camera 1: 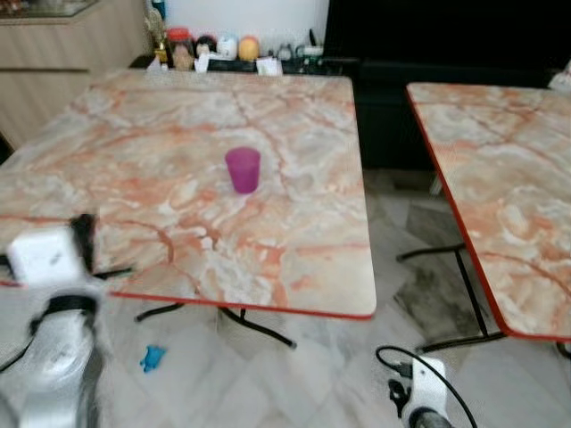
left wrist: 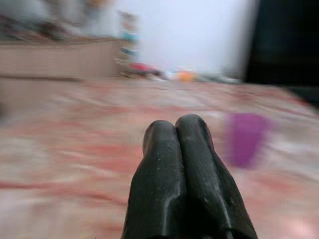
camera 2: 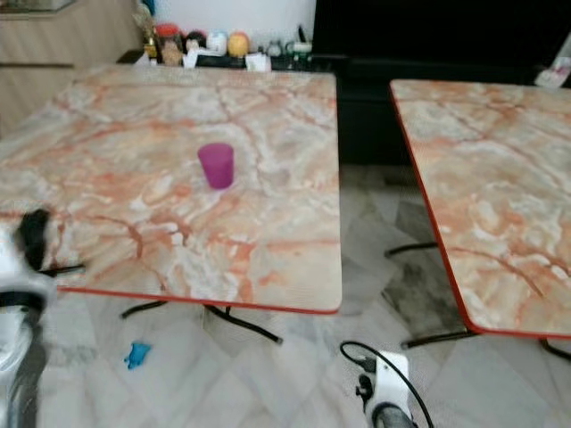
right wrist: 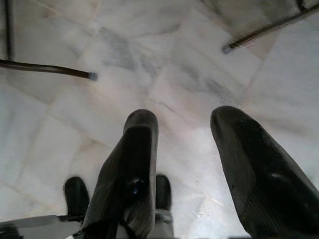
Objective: Setting the table
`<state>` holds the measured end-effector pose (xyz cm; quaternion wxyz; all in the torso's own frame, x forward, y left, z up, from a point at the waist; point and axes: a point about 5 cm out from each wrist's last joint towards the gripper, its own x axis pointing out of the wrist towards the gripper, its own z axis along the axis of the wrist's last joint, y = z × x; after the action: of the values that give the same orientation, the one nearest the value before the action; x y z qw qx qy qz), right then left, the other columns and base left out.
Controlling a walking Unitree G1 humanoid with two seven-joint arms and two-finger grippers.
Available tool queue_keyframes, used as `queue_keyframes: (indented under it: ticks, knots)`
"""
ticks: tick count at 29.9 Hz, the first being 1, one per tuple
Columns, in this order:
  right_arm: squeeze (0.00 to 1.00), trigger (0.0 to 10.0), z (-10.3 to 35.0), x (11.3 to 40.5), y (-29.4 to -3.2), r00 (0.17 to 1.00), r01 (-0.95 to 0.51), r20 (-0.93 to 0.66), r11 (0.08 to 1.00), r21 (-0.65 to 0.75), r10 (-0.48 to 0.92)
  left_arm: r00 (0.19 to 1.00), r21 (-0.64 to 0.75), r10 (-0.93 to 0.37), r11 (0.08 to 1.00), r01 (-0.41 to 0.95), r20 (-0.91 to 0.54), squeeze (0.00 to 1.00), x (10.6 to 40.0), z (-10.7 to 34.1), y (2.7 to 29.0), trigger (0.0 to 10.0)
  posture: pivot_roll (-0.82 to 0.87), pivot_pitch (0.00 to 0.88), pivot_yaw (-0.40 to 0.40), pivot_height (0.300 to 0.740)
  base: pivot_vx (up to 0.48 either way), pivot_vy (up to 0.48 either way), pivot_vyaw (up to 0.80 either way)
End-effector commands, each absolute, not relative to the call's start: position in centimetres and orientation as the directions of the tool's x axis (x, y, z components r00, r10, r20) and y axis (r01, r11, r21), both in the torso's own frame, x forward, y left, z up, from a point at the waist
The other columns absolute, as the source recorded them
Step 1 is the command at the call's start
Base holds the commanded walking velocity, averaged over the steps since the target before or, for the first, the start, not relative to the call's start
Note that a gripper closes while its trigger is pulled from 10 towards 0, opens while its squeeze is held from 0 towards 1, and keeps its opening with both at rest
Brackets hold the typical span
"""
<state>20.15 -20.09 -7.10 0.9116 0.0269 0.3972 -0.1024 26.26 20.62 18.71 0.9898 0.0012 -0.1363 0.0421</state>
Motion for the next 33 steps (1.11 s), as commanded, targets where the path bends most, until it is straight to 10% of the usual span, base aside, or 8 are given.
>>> queue_keyframes:
  ticks: [1,33]
  knots:
    - [0.00,10.0,-7.3,19.7,-20.3,0.645,0.241,-0.737,0.969,-0.052,-0.200,0.981,-0.032,-0.006,0.999,0.012,0.194,0.00,27.2,17.2,19.4,10.0,0.15,0.057,0.007,0.740,0.000,0.000,0.00]
    - [0.00,10.0,-7.6,18.8,-21.0,0.642,0.317,-0.734,0.949,-0.011,-0.222,0.979,-0.116,-0.022,0.992,0.047,0.205,0.00,31.3,17.3,18.5,10.0,0.13,0.040,0.010,0.740,0.000,0.039,-0.05]
